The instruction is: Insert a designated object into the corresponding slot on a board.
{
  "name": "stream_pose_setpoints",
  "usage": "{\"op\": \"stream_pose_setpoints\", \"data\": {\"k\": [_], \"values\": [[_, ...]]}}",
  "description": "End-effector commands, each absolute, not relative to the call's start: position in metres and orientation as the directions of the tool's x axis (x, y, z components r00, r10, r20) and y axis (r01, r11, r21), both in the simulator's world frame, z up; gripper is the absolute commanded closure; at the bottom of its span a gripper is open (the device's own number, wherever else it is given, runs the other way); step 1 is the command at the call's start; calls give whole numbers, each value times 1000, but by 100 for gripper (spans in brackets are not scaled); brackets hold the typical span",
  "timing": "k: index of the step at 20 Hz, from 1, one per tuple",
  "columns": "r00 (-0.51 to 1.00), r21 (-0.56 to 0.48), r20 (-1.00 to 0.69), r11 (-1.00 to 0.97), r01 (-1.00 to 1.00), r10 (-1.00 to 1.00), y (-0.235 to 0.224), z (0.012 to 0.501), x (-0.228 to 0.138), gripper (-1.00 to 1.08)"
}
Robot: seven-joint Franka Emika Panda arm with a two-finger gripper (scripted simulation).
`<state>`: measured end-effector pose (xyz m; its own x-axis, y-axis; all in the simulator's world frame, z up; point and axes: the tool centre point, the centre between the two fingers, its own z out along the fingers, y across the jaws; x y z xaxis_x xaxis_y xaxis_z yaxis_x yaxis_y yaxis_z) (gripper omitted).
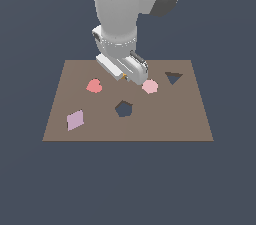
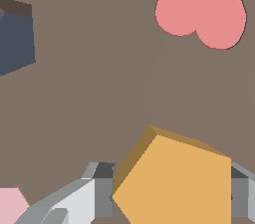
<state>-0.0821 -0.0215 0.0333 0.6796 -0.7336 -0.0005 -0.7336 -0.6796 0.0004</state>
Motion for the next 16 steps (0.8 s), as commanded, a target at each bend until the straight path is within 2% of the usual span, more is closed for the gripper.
{"op": "stream_pose_setpoints", "data": {"k": [1,9,16], "values": [[667,0,0,-667,-745,-745,-20,34,-80,108],[575,0,0,-575,-818,-818,-11,34,-69,108],[422,-1,0,-422,-907,-907,-1,36,-49,108]]}}
